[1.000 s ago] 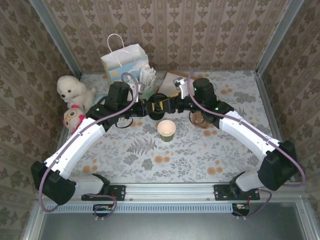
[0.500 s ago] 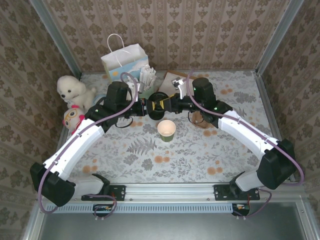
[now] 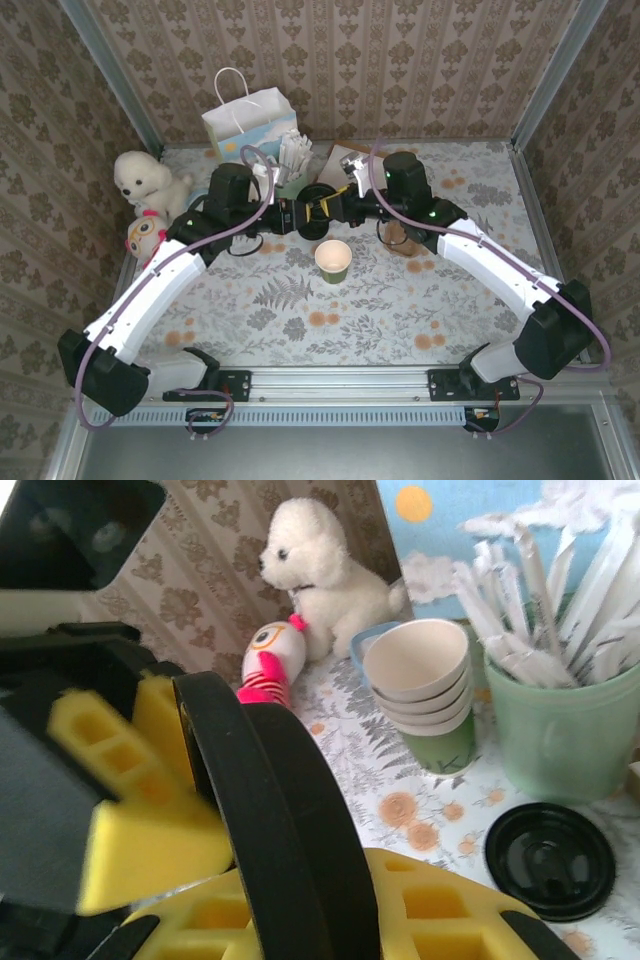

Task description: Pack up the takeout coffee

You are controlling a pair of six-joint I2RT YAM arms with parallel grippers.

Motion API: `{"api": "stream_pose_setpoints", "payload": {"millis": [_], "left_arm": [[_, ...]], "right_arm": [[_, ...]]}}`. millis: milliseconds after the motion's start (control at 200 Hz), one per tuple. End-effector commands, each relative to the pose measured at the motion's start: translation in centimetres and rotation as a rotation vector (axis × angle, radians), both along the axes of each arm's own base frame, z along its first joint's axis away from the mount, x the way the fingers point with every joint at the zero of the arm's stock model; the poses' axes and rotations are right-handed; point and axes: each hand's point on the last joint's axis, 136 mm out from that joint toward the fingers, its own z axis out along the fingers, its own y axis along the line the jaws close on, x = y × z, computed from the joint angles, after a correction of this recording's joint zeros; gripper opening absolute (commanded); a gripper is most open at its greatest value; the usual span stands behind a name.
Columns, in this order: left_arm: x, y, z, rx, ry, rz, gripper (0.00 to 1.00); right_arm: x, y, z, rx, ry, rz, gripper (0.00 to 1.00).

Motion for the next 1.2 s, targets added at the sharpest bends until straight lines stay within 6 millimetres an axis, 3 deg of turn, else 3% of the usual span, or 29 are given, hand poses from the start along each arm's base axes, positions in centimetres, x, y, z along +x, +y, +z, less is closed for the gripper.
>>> {"api": "stream_pose_setpoints", "payload": {"millis": [0, 115, 205, 265, 410, 565, 685, 815, 1035, 1195], "left_arm": [[-3.0, 0.7, 4.2, -0.059, -0.134, -0.134, 0.39], [-3.9, 2.6, 6.3, -0.12, -0.192, -0.127, 0.64], [-1.2, 6.9, 6.6, -0.079, -0.205, 0.083, 0.77], [-0.3, 8.8, 6.7, -0.069, -0.182, 0.165, 0.83], [-0.1, 9.3, 7.8, -0.053, -0.169, 0.161, 0.92], [-0.4, 9.2, 8.7, 0.014, -0.167, 0.105, 0.91], [-0.5, 8.8, 9.2, 0.049, -0.198, 0.045, 0.87], [-1.2, 8.2, 9.6, 0.069, -0.215, -0.03, 0.81], [-2.9, 7.8, 6.7, 0.249, -0.156, -0.137, 0.73], [-3.0, 7.6, 6.0, 0.283, -0.136, -0.177, 0.68]], "right_arm": [[0.1, -1.9, 4.3, -0.09, -0.228, -0.084, 0.08], [-0.5, -2.6, 6.7, -0.192, -0.46, -0.098, 0.07], [-0.9, -2.8, 8.6, -0.326, -0.693, -0.115, 0.06], [-1.5, -2.3, 9.6, -0.425, -0.86, -0.105, 0.06], [-2.9, -0.4, 11.2, -0.644, -1.219, -0.068, 0.07], [-4.7, 2.6, 10.4, -0.875, -1.618, 0.045, 0.07], [-5.4, 4.0, 8.7, -1.014, -1.807, 0.162, 0.08], [-5.8, 5.1, 7.4, -1.09, -1.938, 0.232, 0.07], [-6.8, 5.9, 5.8, -1.102, -2.055, 0.316, 0.08], [-8.2, 6.2, 5.7, -1.046, -2.117, 0.337, 0.07]]}}
